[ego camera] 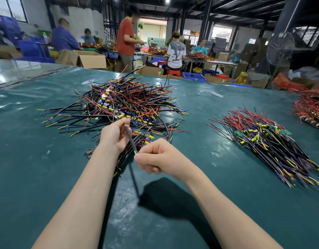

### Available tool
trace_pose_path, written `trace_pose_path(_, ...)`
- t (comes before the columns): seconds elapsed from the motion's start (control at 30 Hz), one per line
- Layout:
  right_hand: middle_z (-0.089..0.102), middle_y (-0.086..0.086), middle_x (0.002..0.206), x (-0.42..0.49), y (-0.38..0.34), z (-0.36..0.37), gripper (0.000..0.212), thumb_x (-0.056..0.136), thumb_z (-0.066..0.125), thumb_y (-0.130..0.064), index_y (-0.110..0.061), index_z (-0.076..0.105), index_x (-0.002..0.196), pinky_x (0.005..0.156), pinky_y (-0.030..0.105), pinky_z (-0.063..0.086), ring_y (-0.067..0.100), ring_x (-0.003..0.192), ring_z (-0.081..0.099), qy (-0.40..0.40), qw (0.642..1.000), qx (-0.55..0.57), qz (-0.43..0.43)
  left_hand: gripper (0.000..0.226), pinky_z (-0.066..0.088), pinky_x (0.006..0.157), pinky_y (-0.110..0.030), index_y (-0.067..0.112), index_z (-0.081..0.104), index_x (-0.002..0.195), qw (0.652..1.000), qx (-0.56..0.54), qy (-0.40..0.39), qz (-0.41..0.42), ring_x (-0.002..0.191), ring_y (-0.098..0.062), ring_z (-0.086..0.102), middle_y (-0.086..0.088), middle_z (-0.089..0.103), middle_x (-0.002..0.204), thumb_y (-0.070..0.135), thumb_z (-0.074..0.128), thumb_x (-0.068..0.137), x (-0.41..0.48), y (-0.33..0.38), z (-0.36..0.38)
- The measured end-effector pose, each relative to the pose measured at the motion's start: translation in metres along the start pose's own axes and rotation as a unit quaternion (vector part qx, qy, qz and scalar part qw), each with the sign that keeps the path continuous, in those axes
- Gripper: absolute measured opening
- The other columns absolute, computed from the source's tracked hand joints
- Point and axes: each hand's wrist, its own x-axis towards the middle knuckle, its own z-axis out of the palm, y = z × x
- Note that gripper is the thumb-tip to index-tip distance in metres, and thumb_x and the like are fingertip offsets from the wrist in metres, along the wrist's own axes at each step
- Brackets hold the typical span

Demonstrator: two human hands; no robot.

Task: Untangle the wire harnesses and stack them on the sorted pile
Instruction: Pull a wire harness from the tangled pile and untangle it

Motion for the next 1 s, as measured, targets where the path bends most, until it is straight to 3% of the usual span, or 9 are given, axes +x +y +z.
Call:
trace_pose_path(0.2, 0.059, -0.008, 0.051, 0.002, 0.001, 0.004, 0.034, 0.09, 0.053, -0.002, -0.018, 0.059, 0.061, 0.041, 0.014, 0.032, 0.001, 0.041, 0.049, -0.044, 0.999, -0.014, -0.01, 0.018, 0.039, 0.035, -0.009, 0.003, 0.054, 0.079, 0.999, -0.031, 0.009, -0.007, 0.028, -0.002, 0.043, 0.004, 0.052, 0.036, 0.009, 0.048, 0.095, 0.001, 0.002, -0.001)
trace_pose_path(0.33, 0.059, -0.01, 0.051, -0.001, 0.005, -0.001, 0.031, 0.092, 0.049, -0.002, -0.017, 0.058, 0.066, 0.041, 0.01, 0.03, 0.001, 0.041, 0.044, -0.089, 0.996, 0.015, 0.022, 0.016, 0.038, 0.035, -0.01, 0.002, 0.054, 0.081, 0.999, -0.032, 0.007, -0.013, 0.029, -0.002, 0.044, 0.004, 0.052, 0.037, 0.008, 0.048, 0.095, 0.001, 0.001, -0.001)
trace_pose_path(0.47, 0.06, -0.009, 0.049, -0.004, 0.006, -0.005, 0.023, 0.085, 0.054, -0.011, -0.016, 0.058, 0.063, 0.04, 0.008, 0.033, -0.001, 0.039, 0.047, -0.129, 0.991, 0.011, 0.036, 0.014, 0.037, 0.034, -0.01, 0.0, 0.057, 0.077, 0.999, 0.053, 0.004, 0.004, 0.029, -0.002, 0.043, 0.004, 0.053, 0.036, 0.001, 0.052, 0.09, -0.002, -0.006, 0.003)
trace_pose_path(0.67, 0.071, -0.005, 0.073, -0.001, 0.015, -0.01, 0.021, 0.082, 0.054, -0.019, -0.008, 0.069, 0.071, 0.055, 0.017, 0.052, 0.007, 0.068, 0.068, -0.22, 0.968, 0.098, 0.076, 0.022, 0.031, 0.03, -0.009, 0.006, 0.057, 0.077, 0.99, 0.139, -0.035, -0.009, 0.029, 0.001, 0.041, 0.01, 0.049, 0.038, 0.014, 0.048, 0.096, -0.005, -0.001, 0.0)
trace_pose_path(0.73, 0.071, -0.002, 0.073, -0.004, 0.019, -0.028, 0.02, 0.082, 0.057, -0.028, -0.01, 0.066, 0.081, 0.053, 0.018, 0.052, 0.009, 0.067, 0.068, -0.166, 0.973, 0.112, 0.111, 0.022, 0.027, 0.029, -0.008, 0.007, 0.057, 0.076, 0.974, 0.209, -0.088, -0.025, 0.03, 0.001, 0.038, 0.01, 0.047, 0.039, 0.013, 0.048, 0.095, -0.012, -0.001, 0.003)
trace_pose_path(0.8, 0.067, -0.001, 0.068, -0.006, 0.023, -0.048, 0.029, 0.082, 0.054, -0.039, -0.012, 0.064, 0.085, 0.046, 0.016, 0.046, 0.006, 0.056, 0.063, 0.011, 0.984, 0.121, 0.128, 0.021, 0.026, 0.03, -0.009, 0.008, 0.06, 0.073, 0.926, 0.343, -0.155, -0.002, 0.032, 0.002, 0.036, 0.009, 0.046, 0.04, 0.01, 0.052, 0.092, -0.023, -0.012, 0.01)
trace_pose_path(0.87, 0.057, -0.001, 0.065, -0.009, 0.03, -0.063, 0.021, 0.087, 0.054, -0.035, -0.016, 0.062, 0.082, 0.041, 0.014, 0.037, 0.003, 0.046, 0.05, 0.187, 0.969, 0.132, 0.096, 0.025, 0.027, 0.033, -0.01, 0.012, 0.061, 0.068, 0.867, 0.442, -0.23, 0.011, 0.033, 0.001, 0.036, 0.009, 0.047, 0.04, 0.012, 0.052, 0.092, -0.034, -0.027, 0.019)
trace_pose_path(0.93, 0.05, -0.003, 0.061, -0.007, 0.033, -0.067, 0.016, 0.088, 0.057, -0.027, -0.018, 0.062, 0.076, 0.039, 0.013, 0.033, 0.003, 0.044, 0.042, 0.241, 0.958, 0.137, 0.068, 0.028, 0.029, 0.036, -0.013, 0.016, 0.06, 0.065, 0.826, 0.488, -0.282, 0.009, 0.035, 0.0, 0.037, 0.008, 0.05, 0.04, 0.014, 0.052, 0.091, -0.041, -0.04, 0.024)
trace_pose_path(1.0, 0.053, -0.005, 0.052, -0.004, 0.033, -0.065, 0.019, 0.088, 0.059, -0.017, -0.015, 0.062, 0.069, 0.039, 0.013, 0.031, 0.004, 0.042, 0.041, 0.245, 0.961, 0.12, 0.045, 0.028, 0.028, 0.041, -0.017, 0.017, 0.06, 0.064, 0.81, 0.507, -0.294, 0.021, 0.036, 0.0, 0.037, 0.008, 0.052, 0.041, 0.014, 0.053, 0.091, -0.041, -0.046, 0.026)
